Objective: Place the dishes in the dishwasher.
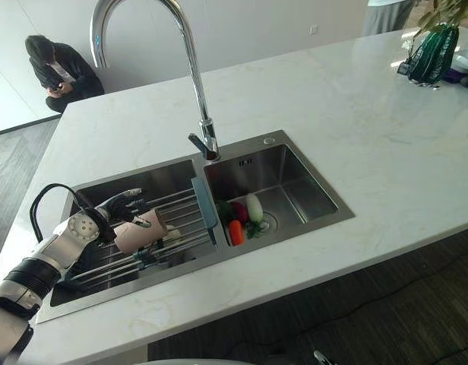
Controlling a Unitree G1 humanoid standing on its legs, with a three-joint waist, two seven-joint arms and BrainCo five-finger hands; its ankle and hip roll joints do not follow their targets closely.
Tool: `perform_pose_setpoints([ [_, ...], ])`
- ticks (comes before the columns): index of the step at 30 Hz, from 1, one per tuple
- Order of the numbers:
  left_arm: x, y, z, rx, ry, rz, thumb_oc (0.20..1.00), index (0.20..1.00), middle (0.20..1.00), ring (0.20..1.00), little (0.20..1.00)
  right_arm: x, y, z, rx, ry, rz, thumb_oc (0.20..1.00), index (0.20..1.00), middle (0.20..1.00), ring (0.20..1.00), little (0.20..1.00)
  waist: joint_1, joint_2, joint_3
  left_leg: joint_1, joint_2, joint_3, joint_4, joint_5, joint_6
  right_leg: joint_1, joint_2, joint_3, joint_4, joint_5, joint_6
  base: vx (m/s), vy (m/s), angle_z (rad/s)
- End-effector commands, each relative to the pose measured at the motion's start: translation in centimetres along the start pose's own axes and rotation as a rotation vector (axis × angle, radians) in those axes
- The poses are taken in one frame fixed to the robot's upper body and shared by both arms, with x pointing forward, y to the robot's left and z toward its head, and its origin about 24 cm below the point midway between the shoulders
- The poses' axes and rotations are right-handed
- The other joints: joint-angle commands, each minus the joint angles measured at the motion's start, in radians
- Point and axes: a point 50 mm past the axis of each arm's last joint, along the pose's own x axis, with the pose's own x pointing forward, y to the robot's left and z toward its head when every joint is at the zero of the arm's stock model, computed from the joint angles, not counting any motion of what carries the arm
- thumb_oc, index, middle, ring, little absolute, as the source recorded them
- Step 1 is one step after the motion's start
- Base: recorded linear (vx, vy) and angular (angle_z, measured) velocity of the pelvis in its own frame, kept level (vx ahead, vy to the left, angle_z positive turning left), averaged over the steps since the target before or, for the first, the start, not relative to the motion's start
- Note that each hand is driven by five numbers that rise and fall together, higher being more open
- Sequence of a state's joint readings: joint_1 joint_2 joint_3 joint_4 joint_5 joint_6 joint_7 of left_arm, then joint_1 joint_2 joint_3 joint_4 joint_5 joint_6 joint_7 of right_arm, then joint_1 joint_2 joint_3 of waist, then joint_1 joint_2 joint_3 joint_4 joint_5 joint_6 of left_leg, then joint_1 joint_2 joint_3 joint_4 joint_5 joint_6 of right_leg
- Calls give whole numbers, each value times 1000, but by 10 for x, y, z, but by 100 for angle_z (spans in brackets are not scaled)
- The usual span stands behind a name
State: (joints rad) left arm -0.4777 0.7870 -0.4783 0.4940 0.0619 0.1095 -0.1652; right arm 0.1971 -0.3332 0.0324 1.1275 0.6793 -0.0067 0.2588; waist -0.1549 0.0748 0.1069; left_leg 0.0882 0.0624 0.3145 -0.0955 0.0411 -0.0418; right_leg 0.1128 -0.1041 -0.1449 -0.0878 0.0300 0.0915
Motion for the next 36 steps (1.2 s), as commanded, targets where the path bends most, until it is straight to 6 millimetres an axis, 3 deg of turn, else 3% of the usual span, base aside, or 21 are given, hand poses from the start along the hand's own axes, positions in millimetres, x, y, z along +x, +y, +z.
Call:
perform_pose_setpoints([
  [1,-4,40,-4,65,12,143,1000,1000,1000,1000,1000,5,9,15,-12,-36,37,1000,1000,1000,1000,1000,1,-12,10,35,-33,-76,8,-50,17,-42,-9,20,1,59,59,0,0,0],
  [7,-7,36,-11,66,34,154,1000,1000,1000,1000,1000,5,9,21,-19,-49,41,1000,1000,1000,1000,1000,7,-6,29,21,-33,-84,8,-42,16,-55,-11,24,1,62,58,-41,7,0],
  [21,-7,2,-42,45,158,102,1000,1000,1000,1000,1000,6,13,26,-37,-63,47,1000,1000,1000,1000,1000,3,-5,29,32,-27,-75,8,-40,12,-41,-12,16,1,58,55,-3,-1,0],
  [36,-1,5,-36,-17,125,200,1000,1000,1000,1000,1000,6,12,28,-60,-60,34,1000,1000,1000,1000,1000,-15,7,46,26,-28,-70,8,-35,5,-51,-19,26,1,61,54,-2,8,-4],
])
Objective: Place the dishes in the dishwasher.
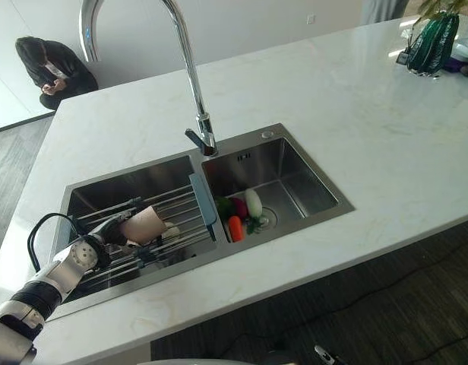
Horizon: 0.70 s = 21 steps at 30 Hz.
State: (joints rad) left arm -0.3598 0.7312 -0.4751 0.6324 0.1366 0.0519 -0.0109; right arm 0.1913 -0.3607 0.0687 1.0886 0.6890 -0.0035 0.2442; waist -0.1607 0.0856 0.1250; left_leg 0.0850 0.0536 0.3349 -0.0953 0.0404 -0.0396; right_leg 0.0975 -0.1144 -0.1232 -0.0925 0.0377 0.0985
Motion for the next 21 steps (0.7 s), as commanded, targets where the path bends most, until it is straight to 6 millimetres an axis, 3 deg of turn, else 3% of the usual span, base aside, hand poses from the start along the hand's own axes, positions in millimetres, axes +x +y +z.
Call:
perform_pose_setpoints([
  [1,8,44,12,-50,-8,153,1000,1000,1000,1000,1000,6,11,16,-19,-35,26,1000,1000,1000,1000,1000,-10,-3,28,29,-19,-89,8,-34,2,-36,-9,5,5,54,47,0,0,0],
  [7,10,48,19,-48,2,151,1000,1000,1000,1000,1000,6,13,16,-24,-32,27,1000,1000,1000,1000,1000,-17,1,33,25,-18,-86,8,-32,-1,-41,-10,7,5,54,48,0,0,0],
  [16,16,39,5,-14,133,94,1000,1000,1000,1000,1000,8,16,26,-40,-51,38,1000,1000,1000,1000,1000,-35,8,42,21,-17,-79,8,-29,-3,-50,-9,21,5,55,47,0,0,0],
  [21,18,40,8,1,118,117,1000,1000,1000,1000,1000,9,17,28,-48,-52,37,1000,1000,1000,1000,1000,-43,6,51,17,-16,-75,8,-26,-3,-57,-8,28,5,58,45,0,0,0],
])
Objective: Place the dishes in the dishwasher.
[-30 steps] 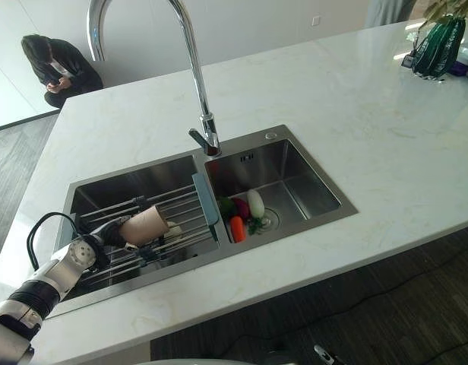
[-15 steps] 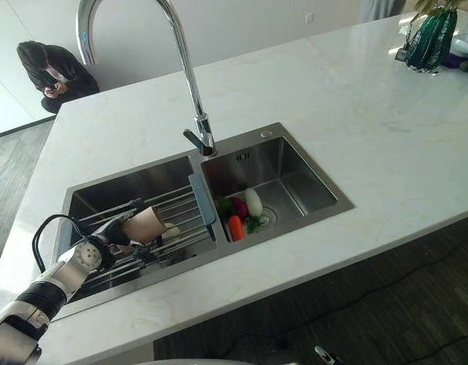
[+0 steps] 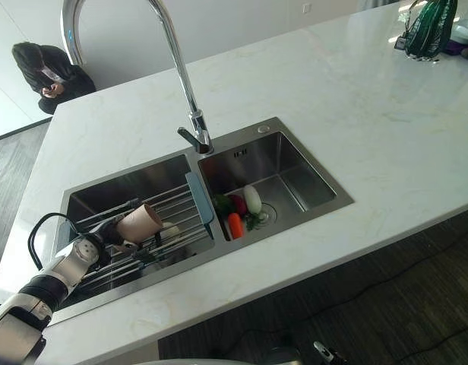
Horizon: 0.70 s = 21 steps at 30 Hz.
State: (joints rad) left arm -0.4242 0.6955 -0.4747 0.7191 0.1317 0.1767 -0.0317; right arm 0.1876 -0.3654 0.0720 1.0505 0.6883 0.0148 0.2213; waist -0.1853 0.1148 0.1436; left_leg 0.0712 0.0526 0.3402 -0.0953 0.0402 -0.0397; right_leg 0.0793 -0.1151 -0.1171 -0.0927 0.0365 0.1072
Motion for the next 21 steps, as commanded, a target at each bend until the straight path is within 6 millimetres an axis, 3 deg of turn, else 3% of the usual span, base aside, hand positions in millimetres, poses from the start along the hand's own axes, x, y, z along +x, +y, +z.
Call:
perform_pose_setpoints([
  [1,7,38,20,28,-32,133,1000,1000,1000,1000,1000,7,13,21,-41,-37,36,1000,1000,1000,1000,1000,-20,-23,33,29,-15,-80,8,-25,-3,-40,-7,24,5,59,36,0,0,0],
  [6,7,46,26,71,-56,135,1000,1000,1000,1000,1000,7,13,20,-46,-34,46,1000,1000,1000,1000,1000,-22,-25,38,28,-13,-78,8,-25,-4,-42,-7,23,6,61,38,0,0,0],
  [7,7,48,28,88,-62,124,856,856,856,856,856,7,14,21,-46,-35,47,1000,1000,1000,1000,1000,-21,-25,38,28,-14,-79,8,-26,-4,-42,-7,23,5,61,38,0,0,0],
  [8,6,48,34,130,-100,106,200,200,200,200,200,8,14,21,-46,-36,47,1000,1000,1000,1000,1000,-22,-24,38,27,-14,-78,8,-25,-4,-43,-7,22,6,62,38,0,0,0],
  [18,6,33,35,134,-115,-70,200,200,200,200,200,7,9,26,-56,-31,37,1000,1000,1000,1000,1000,-22,-17,37,33,-15,-73,8,-28,-3,-38,-11,19,6,60,40,0,0,0],
  [21,1,32,54,52,-271,-90,200,200,200,200,200,6,6,22,-57,-22,31,1000,1000,1000,1000,1000,-18,-19,33,37,-16,-72,8,-32,-3,-34,-12,16,5,58,41,0,0,0],
])
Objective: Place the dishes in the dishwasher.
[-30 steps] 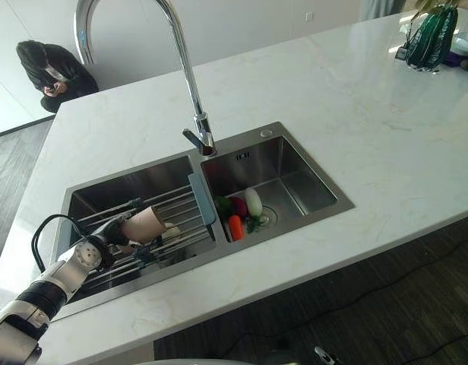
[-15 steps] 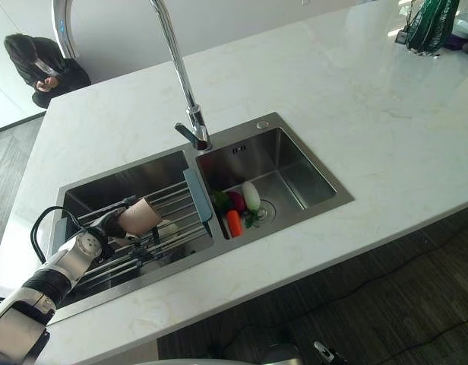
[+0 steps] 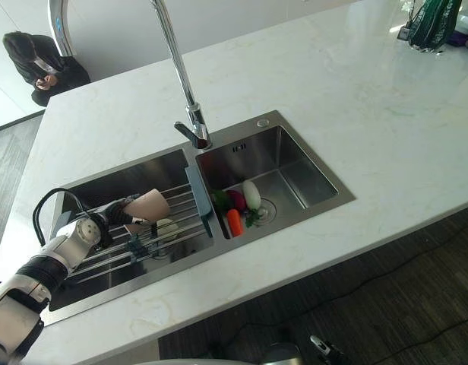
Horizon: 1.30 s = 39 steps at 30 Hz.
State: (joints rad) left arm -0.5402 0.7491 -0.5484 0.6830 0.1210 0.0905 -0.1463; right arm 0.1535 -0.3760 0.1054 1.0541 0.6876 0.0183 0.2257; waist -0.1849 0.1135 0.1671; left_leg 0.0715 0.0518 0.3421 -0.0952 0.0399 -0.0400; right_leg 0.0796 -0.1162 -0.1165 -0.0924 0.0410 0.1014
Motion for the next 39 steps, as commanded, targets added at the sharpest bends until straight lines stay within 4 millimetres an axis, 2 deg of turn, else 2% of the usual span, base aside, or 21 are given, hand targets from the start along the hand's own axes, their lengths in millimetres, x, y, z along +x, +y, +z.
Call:
perform_pose_setpoints([
  [1,0,9,19,-38,-135,-17,200,200,200,200,200,2,-2,10,-18,-9,4,1000,1000,1000,1000,1000,-13,-20,7,38,-15,-76,8,-32,-2,-32,-11,11,5,54,47,0,0,0],
  [4,-5,22,28,-50,-211,73,200,200,200,200,200,1,-4,4,-5,0,1,1000,1000,1000,1000,1000,1,-26,-3,41,-15,-83,8,-35,-1,-23,-12,-2,5,50,46,-3,-15,0],
  [5,-8,29,32,-114,-243,134,200,200,200,200,200,1,-3,-1,7,4,1,1000,1000,1000,1000,1000,14,-32,-11,44,-16,-90,8,-38,0,-16,-12,-13,5,47,47,-8,-47,2],
  [10,-12,29,31,-118,-276,228,200,200,200,200,200,2,3,-11,32,13,8,1000,1000,1000,1000,1000,39,-46,-30,49,-16,-105,8,-41,5,0,-9,-32,5,40,40,-14,-42,2],
  [16,-25,44,42,-220,-385,435,200,200,200,200,200,2,12,-24,52,30,16,1000,1000,1000,1000,1000,66,-65,-54,61,-15,-123,8,-51,10,22,-1,-50,5,25,31,-3,-33,12],
  [22,-51,56,41,-430,-500,808,200,200,200,200,200,-1,20,-50,95,76,4,1000,1000,1000,1000,1000,106,-91,-81,66,-17,-153,8,-57,12,43,4,-76,5,8,19,-8,-21,5],
  [25,-65,59,39,-438,-541,904,200,200,200,200,200,-2,22,-57,101,103,-9,1000,1000,1000,1000,1000,124,-97,-89,66,-17,-165,8,-58,13,52,6,-92,5,1,11,-36,-28,14],
  [31,-97,82,34,-395,-574,1054,200,200,200,200,200,-1,23,-59,97,118,-17,1000,1000,1000,1000,1000,174,-96,-101,67,-13,-197,8,-53,10,76,14,-132,5,-20,-4,-32,-46,23],
  [33,-117,91,22,-394,-565,1129,200,200,200,200,200,2,28,-52,85,100,2,1000,1000,1000,1000,1000,210,-92,-104,67,-7,-224,8,-44,5,89,19,-158,6,-31,-14,-53,-110,43],
  [36,-132,95,10,-415,-551,1184,200,200,200,200,200,5,33,-44,72,83,29,1000,1000,1000,1000,1000,248,-89,-109,62,2,-251,8,-30,-5,95,28,-182,5,-41,-25,-72,-136,36],
  [39,-142,93,-6,-520,-546,1200,200,200,200,200,200,9,39,-34,52,68,53,1000,1000,1000,1000,1000,293,-87,-111,47,18,-280,17,-17,-27,105,42,-217,5,-58,-38,-95,-190,44],
])
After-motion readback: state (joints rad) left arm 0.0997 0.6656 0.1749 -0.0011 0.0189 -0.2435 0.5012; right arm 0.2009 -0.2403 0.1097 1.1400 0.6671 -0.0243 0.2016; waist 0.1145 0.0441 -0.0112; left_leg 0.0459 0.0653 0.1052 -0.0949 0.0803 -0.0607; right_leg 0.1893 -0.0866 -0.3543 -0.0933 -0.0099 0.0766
